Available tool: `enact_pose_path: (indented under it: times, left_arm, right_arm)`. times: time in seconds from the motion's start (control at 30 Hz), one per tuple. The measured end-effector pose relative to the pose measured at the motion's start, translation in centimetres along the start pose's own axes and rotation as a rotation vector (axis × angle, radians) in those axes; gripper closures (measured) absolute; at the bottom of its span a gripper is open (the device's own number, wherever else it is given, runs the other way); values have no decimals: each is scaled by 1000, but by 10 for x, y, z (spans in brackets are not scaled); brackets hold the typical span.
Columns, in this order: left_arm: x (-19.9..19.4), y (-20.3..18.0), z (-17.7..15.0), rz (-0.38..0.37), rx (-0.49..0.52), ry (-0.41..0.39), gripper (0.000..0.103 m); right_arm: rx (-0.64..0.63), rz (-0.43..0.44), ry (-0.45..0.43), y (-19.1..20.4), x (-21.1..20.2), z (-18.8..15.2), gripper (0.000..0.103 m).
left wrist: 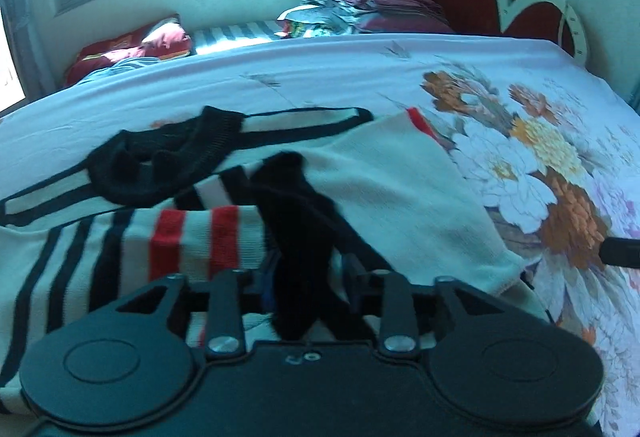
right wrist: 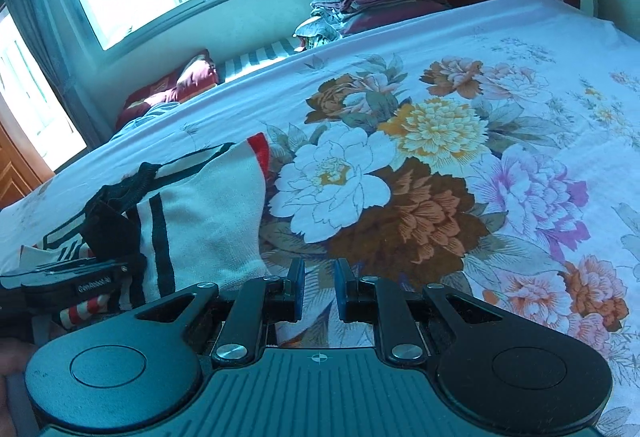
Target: Fold small clothes
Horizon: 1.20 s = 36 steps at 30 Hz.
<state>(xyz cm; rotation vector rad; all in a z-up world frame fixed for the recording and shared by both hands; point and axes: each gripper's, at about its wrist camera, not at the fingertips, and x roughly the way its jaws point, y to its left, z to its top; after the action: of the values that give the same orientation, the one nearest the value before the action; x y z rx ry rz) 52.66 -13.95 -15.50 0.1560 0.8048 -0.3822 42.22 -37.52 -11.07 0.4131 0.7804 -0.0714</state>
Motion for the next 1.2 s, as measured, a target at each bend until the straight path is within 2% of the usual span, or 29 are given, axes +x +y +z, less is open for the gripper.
enact_pose_path:
  times: [0.03,0.07,0.1,0.13,0.17,0.2,0.27,0.37,0.43,0.5,0.57,0.63,0.7,0.77,0.83,0.9,0.97,1.03,1.1,1.2]
  left_arm:
    - [0,-5,-2,-29,11,-9,42]
    - [-1,-11,-4,-94,19,-24,31]
    - [-3,-14,-7,-155,18,-36,27]
    - [-6,-16,-9,-177,20,-46,29]
    - [-12,-18,-11,-154,34,-65,37]
    - [-18,-17,-13,-135,43,-83,39]
    - [-37,-4,-18,-88,15,-128,41]
    - [-66,33,-31,0,-38,-158,41]
    - [-88,66,-46,71,-65,-155,42]
    - [-108,99,-65,153,-100,-142,50]
    - [-126,131,-85,244,-140,-123,55]
    - [-136,160,-103,328,-179,-87,55]
    - [-134,181,-113,372,-184,-25,55]
    - [-125,193,-115,377,-146,9,58]
    - [-117,198,-108,366,-114,9,57]
    - [-112,203,-99,356,-122,-13,58]
    - [-106,212,-92,349,-157,-26,65]
    - [-103,223,-91,323,-215,-29,67]
    - [-104,229,-94,303,-247,-33,72]
    - [-109,231,-101,300,-244,-39,76]
  right_arm:
    - [11,3,-3,-3,-1,0,87]
    - [22,10,-6,-5,-1,1,87]
    - [34,17,-6,-6,-1,2,86]
    - [39,25,-6,-6,-1,3,68]
    - [41,32,-12,-5,-2,5,52]
    - [37,37,-32,-2,-3,6,27]
    - [10,76,-65,8,-4,10,26]
    - [-27,136,-56,29,7,16,27]
    - [-54,167,-41,44,18,17,35]
    - [-70,199,-22,59,31,16,41]
    - [-86,219,-8,71,43,15,41]
    - [-99,228,15,81,57,13,41]
    - [-111,233,46,89,70,11,41]
    - [-120,246,76,95,82,10,41]
    - [-134,252,106,103,92,7,41]
    - [-148,247,127,109,100,4,41]
    - [-167,249,132,116,103,1,43]
    - [-196,250,151,123,105,-1,82]
    - [-226,236,158,130,105,-3,93]
    - [-236,257,108,135,86,-1,94]
